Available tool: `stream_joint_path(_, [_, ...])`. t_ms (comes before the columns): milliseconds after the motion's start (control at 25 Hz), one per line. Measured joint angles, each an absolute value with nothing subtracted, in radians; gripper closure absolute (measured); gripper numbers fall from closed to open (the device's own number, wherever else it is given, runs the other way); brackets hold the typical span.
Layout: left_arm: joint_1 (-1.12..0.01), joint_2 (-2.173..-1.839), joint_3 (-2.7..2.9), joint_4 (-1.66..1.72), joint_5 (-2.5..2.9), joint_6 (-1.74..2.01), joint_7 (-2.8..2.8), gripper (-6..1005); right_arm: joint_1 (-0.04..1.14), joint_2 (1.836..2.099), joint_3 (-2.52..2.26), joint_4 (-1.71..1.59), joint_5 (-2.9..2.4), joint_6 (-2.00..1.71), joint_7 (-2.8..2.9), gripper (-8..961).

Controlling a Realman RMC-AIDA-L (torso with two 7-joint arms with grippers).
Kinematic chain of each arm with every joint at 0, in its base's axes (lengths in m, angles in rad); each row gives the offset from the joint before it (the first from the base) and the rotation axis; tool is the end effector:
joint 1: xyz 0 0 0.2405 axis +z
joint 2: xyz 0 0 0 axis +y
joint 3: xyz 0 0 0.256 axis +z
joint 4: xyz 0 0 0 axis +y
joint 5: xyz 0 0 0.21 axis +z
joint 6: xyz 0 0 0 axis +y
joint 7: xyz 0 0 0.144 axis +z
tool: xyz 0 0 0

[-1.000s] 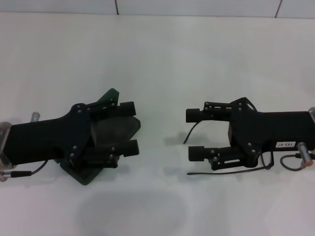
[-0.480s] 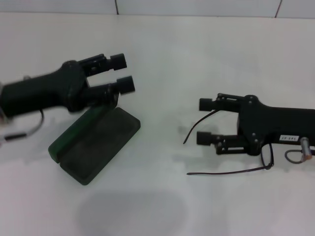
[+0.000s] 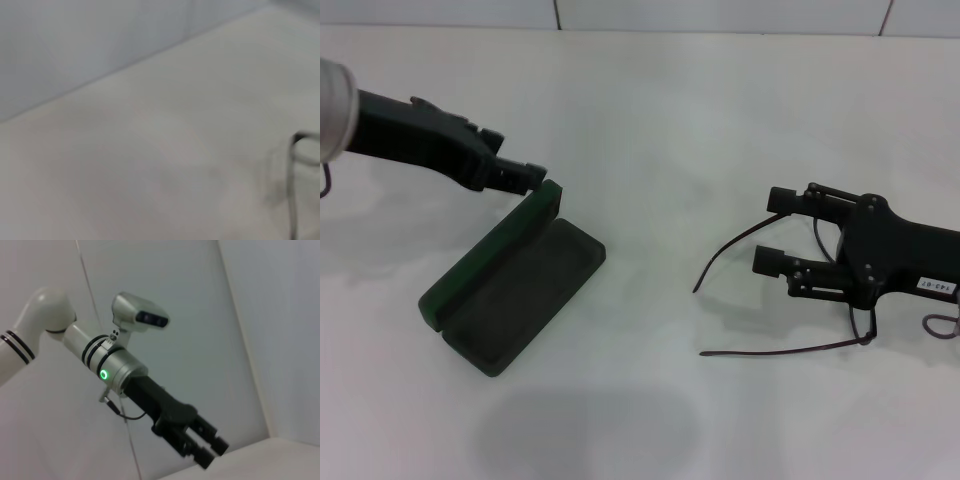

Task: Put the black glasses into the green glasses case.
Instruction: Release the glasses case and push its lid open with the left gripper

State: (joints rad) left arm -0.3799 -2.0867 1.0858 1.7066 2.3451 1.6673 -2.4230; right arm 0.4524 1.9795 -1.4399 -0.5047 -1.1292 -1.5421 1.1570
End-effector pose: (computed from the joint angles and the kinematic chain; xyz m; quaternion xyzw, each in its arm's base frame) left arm -0.1825 0.3224 0.0838 -0.9185 -0.3220 0.0047 0.2294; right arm 0.2270 0.3027 -0.0234 -0.9120 0.1419 0.3788 0.0684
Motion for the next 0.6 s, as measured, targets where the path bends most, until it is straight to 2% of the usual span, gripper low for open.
stream_joint_path(280, [-0.402, -2.088, 1.204, 1.671, 2.538, 1.659, -2.547, 313, 0.447, 1.988, -1.420, -0.497, -1.130, -1.542, 1.140, 158])
stream_joint_path(440, [-0.446, -2.089, 1.227, 1.542, 2.600, 1.649, -2.558, 322, 0.460, 1.987, -1.419, -0.495, -1.130, -1.541, 1.131, 157])
stream_joint_path(600, [-0.463, -2.089, 1.241, 1.487, 2.619, 1.631, -2.560, 452, 0.471, 1.985, -1.418, -0.495, -1.131, -1.539, 1.130, 157])
